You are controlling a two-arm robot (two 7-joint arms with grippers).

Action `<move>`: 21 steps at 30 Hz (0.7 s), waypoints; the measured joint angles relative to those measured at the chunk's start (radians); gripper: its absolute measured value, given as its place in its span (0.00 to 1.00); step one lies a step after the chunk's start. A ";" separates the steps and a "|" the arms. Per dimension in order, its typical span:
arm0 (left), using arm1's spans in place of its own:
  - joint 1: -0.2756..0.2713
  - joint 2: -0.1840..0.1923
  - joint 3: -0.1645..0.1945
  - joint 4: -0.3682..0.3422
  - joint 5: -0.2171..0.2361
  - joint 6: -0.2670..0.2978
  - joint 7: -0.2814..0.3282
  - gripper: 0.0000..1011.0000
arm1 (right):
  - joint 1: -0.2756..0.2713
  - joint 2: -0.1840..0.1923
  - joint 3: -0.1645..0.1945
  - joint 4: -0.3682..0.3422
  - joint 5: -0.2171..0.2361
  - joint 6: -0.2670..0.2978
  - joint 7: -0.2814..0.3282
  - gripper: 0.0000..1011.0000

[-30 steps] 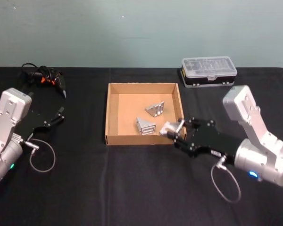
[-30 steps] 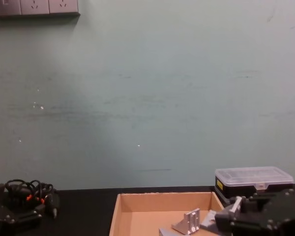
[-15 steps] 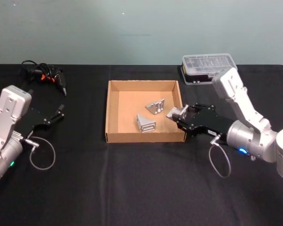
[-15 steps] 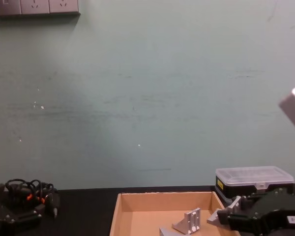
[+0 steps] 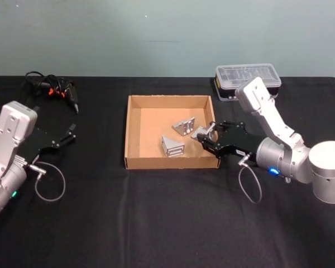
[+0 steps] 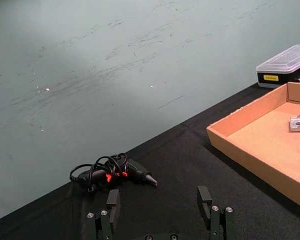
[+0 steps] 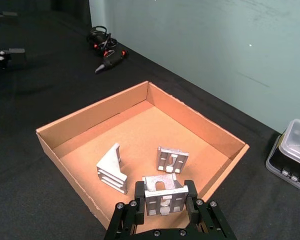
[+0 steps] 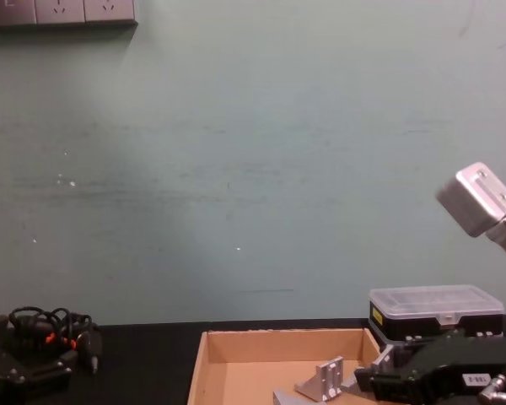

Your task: Use one hand to pick up the angle iron from the table and place it into the box.

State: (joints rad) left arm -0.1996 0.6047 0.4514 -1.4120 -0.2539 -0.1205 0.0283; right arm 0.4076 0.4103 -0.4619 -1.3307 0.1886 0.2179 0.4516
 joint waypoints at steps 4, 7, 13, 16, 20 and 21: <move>0.000 0.000 0.000 0.000 0.000 0.000 0.000 1.00 | 0.014 -0.012 -0.005 0.024 -0.008 0.001 0.008 0.47; 0.000 0.000 0.000 0.000 0.000 0.000 0.000 1.00 | 0.024 -0.019 -0.009 0.043 -0.014 0.001 0.013 0.47; 0.000 0.000 0.000 0.000 0.000 0.000 0.000 1.00 | 0.041 -0.034 -0.008 0.082 -0.011 -0.002 0.026 0.47; 0.000 0.000 0.000 0.000 0.000 0.000 0.000 1.00 | 0.057 -0.047 -0.007 0.111 -0.002 -0.003 0.037 0.47; 0.000 0.000 0.000 0.000 0.000 0.000 0.000 1.00 | 0.078 -0.064 -0.007 0.148 0.008 -0.002 0.046 0.47; 0.000 0.000 0.000 0.000 0.000 0.000 0.000 1.00 | 0.079 -0.065 -0.007 0.150 0.008 -0.002 0.047 0.47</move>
State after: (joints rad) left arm -0.1995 0.6047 0.4513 -1.4120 -0.2539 -0.1205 0.0283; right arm 0.4862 0.3452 -0.4694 -1.1805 0.1971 0.2159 0.4987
